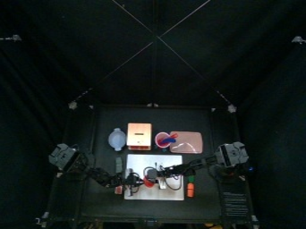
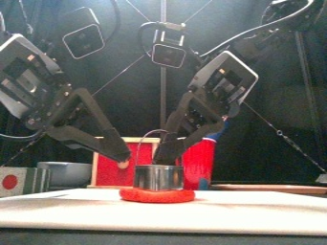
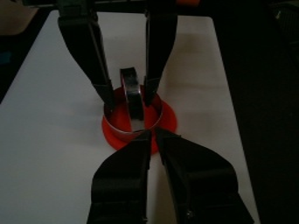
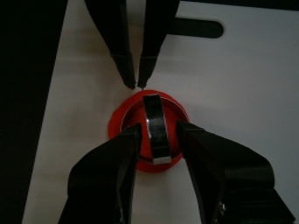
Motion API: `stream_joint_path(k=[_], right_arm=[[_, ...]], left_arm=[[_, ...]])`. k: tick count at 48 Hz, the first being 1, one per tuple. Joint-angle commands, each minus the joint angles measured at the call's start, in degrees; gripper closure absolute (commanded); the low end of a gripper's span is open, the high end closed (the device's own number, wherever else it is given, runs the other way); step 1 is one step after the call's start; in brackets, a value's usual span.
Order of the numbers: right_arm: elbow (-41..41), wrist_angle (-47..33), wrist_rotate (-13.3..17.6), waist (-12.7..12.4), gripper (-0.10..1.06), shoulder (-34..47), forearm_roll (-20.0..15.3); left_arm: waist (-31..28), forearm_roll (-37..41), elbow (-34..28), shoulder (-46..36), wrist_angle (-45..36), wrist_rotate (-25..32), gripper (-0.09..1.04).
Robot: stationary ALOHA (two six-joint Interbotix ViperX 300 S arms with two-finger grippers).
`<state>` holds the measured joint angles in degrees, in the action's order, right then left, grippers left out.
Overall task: Get the cutter from the drawer then cut the dough then place the extra dough in the bowl
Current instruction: Cut the dough
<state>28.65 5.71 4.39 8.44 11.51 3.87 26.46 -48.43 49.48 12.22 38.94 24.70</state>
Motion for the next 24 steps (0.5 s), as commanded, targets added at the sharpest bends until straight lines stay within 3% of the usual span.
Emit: stream_joint_path(k=[1, 24], right_arm=[[-2.7, 4.0, 0.0, -0.3, 0.21, -3.2, 0.5], [-4.7, 7.1, 0.0, -0.2, 0.21, -3.4, 2.0]], left_arm=[[-1.1, 0.2, -0.9, 1.0, 0.5, 0.0, 0.39], [-1.6, 0.1, -1.5, 2.5, 0.3, 0.0, 0.39]])
